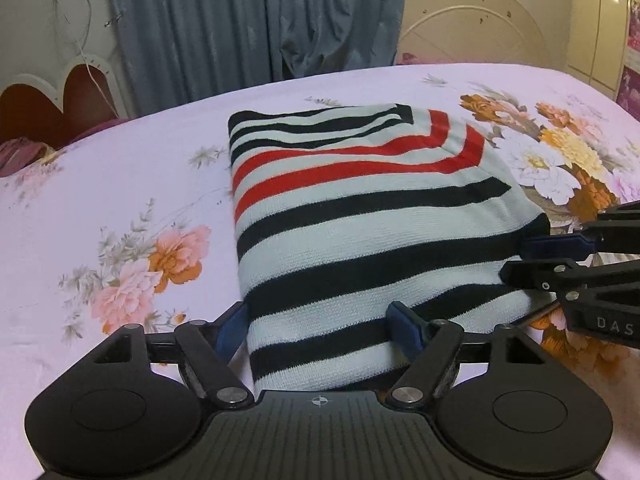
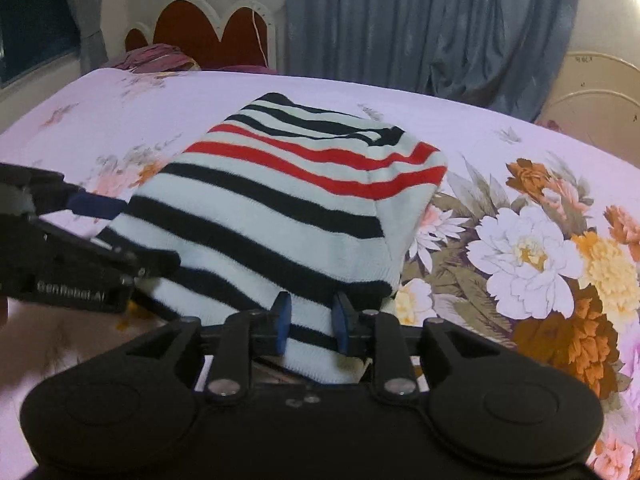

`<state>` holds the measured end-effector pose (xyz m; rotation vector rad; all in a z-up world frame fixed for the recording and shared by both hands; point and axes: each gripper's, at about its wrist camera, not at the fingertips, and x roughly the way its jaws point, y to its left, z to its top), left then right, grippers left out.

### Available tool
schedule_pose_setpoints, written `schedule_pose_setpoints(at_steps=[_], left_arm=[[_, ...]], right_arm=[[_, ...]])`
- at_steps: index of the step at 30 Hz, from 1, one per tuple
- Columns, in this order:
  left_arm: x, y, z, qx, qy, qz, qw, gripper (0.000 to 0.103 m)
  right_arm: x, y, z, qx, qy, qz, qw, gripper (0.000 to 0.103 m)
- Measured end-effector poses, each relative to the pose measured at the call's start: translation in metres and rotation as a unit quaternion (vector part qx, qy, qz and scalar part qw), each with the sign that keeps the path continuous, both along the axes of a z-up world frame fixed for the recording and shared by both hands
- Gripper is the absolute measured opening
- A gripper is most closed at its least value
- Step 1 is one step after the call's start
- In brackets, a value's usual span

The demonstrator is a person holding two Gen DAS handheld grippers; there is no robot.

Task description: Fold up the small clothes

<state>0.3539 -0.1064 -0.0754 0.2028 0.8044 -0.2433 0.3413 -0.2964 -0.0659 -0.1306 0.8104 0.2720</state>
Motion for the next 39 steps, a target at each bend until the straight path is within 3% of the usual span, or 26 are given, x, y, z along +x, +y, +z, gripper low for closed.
schedule_pose_setpoints(at_steps=[7,10,12,15,19,20,22,23,24,29,32,35,39], left_arm=[[-0.001,-0.001,0.002,0.006,0.001,-0.001,1.0,0.074],[-0.002,0.001,0.009,0.002,-0.009,0.0,1.0,0.075],[-0.002,0.002,0.005,0.006,-0.002,-0.001,1.0,0.075],[0.0,0.002,0.002,0.001,0.005,0.003,1.0,0.075],[0.001,0.004,0.009,-0.006,0.005,0.003,1.0,0.075],[0.0,0.006,0.012,-0.011,0.002,0.003,0.9999,0.076],[0.004,0.011,0.015,-0.025,0.003,0.009,0.9996,0.09],[0.006,0.013,0.016,-0.034,0.002,0.014,0.9993,0.092],[0.01,0.015,0.017,-0.041,0.003,0.02,0.9989,0.092],[0.032,0.023,0.015,-0.098,0.028,0.039,0.994,0.092],[0.048,0.031,0.008,-0.153,0.063,0.05,0.9849,0.092],[0.06,0.038,0.0,-0.189,0.088,0.062,0.9761,0.092],[0.072,0.04,-0.011,-0.212,0.108,0.054,0.9699,0.092]], right_arm=[[-0.002,0.002,0.005,-0.002,0.001,-0.002,1.0,0.022],[-0.01,-0.002,0.024,0.01,-0.04,-0.013,0.999,0.028],[-0.007,-0.007,0.027,0.016,-0.049,-0.03,0.998,0.023],[0.008,-0.013,0.006,-0.003,0.003,-0.04,0.999,0.004],[0.006,-0.016,0.015,0.013,0.005,-0.037,0.999,0.004],[0.004,-0.024,0.021,0.04,-0.003,-0.045,0.998,0.01],[0.004,-0.039,0.029,0.087,-0.022,-0.067,0.994,0.034],[0.007,-0.048,0.03,0.108,-0.025,-0.08,0.991,0.058],[0.012,-0.056,0.029,0.124,-0.023,-0.087,0.988,0.063],[0.045,-0.095,0.008,0.231,0.03,-0.111,0.966,0.056],[0.06,-0.112,-0.008,0.293,0.066,-0.124,0.946,0.056],[0.071,-0.122,-0.023,0.332,0.1,-0.125,0.929,0.059],[0.08,-0.121,-0.036,0.357,0.123,-0.115,0.919,0.059]])
